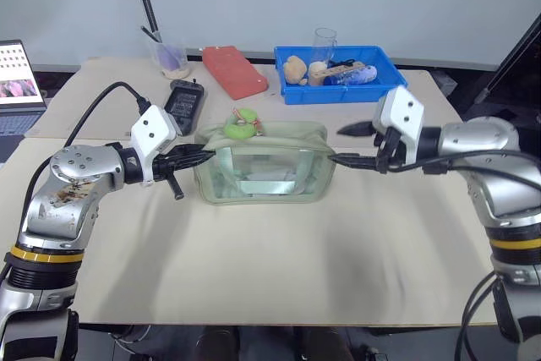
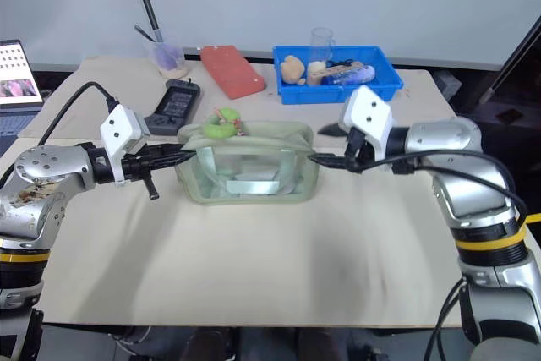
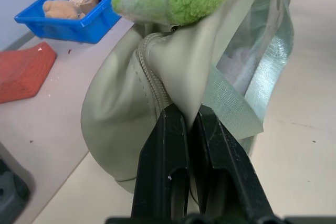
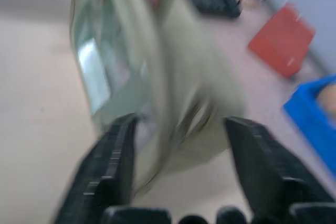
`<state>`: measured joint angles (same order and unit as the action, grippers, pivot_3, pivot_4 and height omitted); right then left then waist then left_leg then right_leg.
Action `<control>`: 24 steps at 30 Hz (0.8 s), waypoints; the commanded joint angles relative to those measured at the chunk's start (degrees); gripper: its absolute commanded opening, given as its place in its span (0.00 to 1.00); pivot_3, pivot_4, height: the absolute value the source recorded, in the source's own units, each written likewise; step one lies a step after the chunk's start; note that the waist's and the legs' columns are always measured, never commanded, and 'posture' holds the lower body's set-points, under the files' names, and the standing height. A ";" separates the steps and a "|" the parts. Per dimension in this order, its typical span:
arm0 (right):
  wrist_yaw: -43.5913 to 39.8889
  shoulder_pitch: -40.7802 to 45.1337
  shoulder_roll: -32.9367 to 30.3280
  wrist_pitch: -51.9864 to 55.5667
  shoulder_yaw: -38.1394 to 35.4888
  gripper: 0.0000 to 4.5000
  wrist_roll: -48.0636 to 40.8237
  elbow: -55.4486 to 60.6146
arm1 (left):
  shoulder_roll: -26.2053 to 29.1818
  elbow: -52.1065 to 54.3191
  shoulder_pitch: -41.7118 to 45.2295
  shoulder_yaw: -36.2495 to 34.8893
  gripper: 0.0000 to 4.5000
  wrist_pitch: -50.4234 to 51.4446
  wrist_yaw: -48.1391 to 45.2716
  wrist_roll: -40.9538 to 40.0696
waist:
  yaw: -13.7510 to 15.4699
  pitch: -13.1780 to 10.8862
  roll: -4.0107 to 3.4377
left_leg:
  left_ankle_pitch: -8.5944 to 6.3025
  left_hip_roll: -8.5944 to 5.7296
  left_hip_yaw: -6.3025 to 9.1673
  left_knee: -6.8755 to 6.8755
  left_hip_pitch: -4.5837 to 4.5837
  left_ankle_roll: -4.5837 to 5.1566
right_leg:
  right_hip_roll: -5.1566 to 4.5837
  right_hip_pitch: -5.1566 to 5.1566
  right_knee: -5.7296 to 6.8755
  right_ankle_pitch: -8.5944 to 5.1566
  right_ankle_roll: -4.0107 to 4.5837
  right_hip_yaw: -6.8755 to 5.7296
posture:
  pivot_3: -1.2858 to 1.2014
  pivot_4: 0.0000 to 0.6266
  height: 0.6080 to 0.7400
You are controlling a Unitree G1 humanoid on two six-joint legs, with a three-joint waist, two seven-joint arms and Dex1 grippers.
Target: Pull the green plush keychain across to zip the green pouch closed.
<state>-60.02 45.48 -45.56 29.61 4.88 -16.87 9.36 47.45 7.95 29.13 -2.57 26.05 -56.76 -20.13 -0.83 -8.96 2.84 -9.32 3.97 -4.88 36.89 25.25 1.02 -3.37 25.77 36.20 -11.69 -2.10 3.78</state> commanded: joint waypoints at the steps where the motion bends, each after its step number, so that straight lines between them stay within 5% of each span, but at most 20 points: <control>1: 3.34 5.18 5.13 2.24 1.04 0.99 -1.07 2.88 | 0.92 0.01 0.46 0.67 0.00 -1.91 -1.06 1.36 | -0.22 0.00 -0.01 | 0.00 0.01 -0.01 -0.01 0.00 0.00 | 0.01 0.03 0.01 0.00 0.01 0.00 | 0.52 0.24 1.00; 11: 10.14 13.86 22.00 0.63 12.16 1.00 6.56 -5.73 | 0.09 0.33 0.50 1.03 0.00 -1.91 -0.97 1.22 | 0.34 0.01 -0.01 | 0.02 -0.01 -0.04 0.03 0.27 -0.02 | -0.01 0.31 0.22 0.01 0.04 0.00 | 0.52 0.24 1.00; 14: 9.74 14.18 23.22 -0.41 13.29 0.83 7.72 -7.67 | 0.17 0.71 0.43 0.90 0.00 -1.52 -0.81 1.05 | 0.26 0.01 -0.01 | 0.02 -0.02 -0.05 0.04 0.28 -0.02 | -0.03 0.31 0.17 0.02 0.04 0.00 | 0.52 0.24 1.00; 24: 7.97 13.68 23.62 0.21 12.15 0.05 7.30 -7.37 | 0.13 1.67 0.17 0.61 0.00 -0.60 -0.49 0.60 | 0.15 0.01 -0.01 | 0.02 0.00 -0.01 0.04 0.22 -0.02 | 0.02 0.42 0.57 -0.03 0.03 0.00 | 0.52 0.24 1.00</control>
<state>-51.99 58.20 -21.96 29.92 19.36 -8.26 -0.04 47.27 8.27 29.31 -1.90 25.07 -57.00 -19.33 -0.68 -8.95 2.83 -9.30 3.96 -4.90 36.92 25.47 1.00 -3.35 26.19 36.77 -11.72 -2.07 3.78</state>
